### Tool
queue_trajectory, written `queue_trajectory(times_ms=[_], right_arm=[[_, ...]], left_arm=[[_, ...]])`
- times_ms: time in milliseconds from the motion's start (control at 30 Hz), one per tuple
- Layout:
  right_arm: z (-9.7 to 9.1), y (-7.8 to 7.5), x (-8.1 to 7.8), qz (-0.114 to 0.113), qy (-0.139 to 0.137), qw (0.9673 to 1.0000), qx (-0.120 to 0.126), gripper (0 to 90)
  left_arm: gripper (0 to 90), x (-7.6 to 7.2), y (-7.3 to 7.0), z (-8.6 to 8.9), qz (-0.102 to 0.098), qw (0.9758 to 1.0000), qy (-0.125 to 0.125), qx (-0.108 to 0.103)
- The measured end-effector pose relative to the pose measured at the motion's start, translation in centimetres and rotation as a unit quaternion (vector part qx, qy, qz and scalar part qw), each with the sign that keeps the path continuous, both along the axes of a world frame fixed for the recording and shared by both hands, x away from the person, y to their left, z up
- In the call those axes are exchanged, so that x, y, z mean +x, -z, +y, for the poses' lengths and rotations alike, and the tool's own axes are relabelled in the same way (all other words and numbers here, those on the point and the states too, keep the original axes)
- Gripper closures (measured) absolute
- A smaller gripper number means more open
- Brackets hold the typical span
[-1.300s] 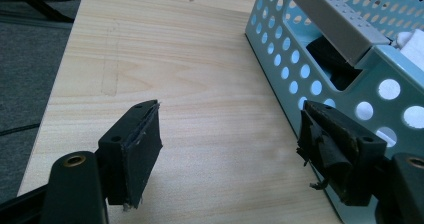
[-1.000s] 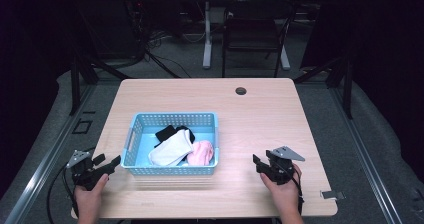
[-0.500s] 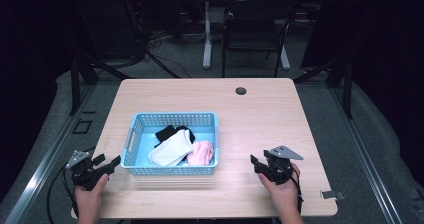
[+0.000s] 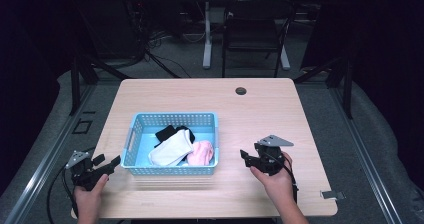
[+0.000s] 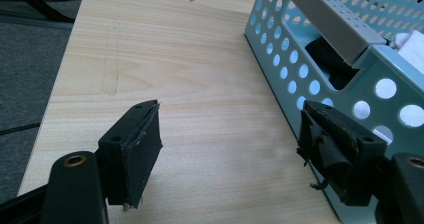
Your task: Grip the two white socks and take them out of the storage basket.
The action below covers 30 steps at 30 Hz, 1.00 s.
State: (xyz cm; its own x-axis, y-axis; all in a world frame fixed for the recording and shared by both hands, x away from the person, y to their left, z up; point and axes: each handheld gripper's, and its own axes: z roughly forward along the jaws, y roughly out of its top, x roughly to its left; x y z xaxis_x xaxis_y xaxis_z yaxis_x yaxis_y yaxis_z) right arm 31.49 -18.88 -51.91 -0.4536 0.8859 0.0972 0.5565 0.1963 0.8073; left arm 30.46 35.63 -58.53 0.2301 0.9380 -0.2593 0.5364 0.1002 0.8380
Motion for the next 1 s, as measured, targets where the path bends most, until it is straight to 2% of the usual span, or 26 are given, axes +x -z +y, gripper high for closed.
queue_trajectory(times_ms=[100, 233, 433, 467, 533, 600, 733, 800, 1000], right_arm=[[0.3, -0.6, 0.3, 0.002, -0.005, 1.0000, -0.004, 39.2], [1.1, -1.8, 1.1, 0.017, -0.019, 0.9997, -0.003, 39.1], [2.4, -3.0, 1.8, 0.018, -0.038, 0.9990, -0.014, 39.0], [3.0, -3.6, 2.2, 0.021, -0.045, 0.9985, -0.021, 39.0], [3.7, -4.0, 2.4, 0.019, -0.050, 0.9983, -0.022, 39.0], [4.3, -4.4, 2.7, 0.020, -0.059, 0.9977, -0.027, 39.2], [5.5, -5.0, 3.0, 0.020, -0.066, 0.9972, -0.029, 40.2], [6.8, -5.5, 3.3, 0.012, -0.079, 0.9962, -0.035, 40.4], [8.9, -6.1, 3.9, 0.016, -0.100, 0.9939, -0.044, 39.9]], left_arm=[[25.0, 0.0, 0.0, 0.0, 0.000, 1.0000, 0.000, 0.000], [25.0, 0.0, 0.0, 0.0, 0.000, 1.0000, -0.001, 0.000], [25.0, 0.0, 0.0, 0.1, 0.002, 1.0000, 0.000, -0.001], [25.0, 0.0, 0.0, 0.0, 0.000, 1.0000, 0.000, -0.001], [25.0, 0.0, 0.0, 0.1, 0.003, 1.0000, 0.003, 0.000], [25.0, 0.1, 0.0, 0.0, -0.001, 1.0000, -0.001, -0.002], [25.0, 0.0, 0.0, 0.1, 0.002, 1.0000, 0.001, -0.002], [25.0, 0.0, 0.0, 0.1, 0.002, 1.0000, 0.001, -0.002], [25.0, 0.0, 0.0, 0.2, 0.003, 1.0000, 0.002, -0.003]])
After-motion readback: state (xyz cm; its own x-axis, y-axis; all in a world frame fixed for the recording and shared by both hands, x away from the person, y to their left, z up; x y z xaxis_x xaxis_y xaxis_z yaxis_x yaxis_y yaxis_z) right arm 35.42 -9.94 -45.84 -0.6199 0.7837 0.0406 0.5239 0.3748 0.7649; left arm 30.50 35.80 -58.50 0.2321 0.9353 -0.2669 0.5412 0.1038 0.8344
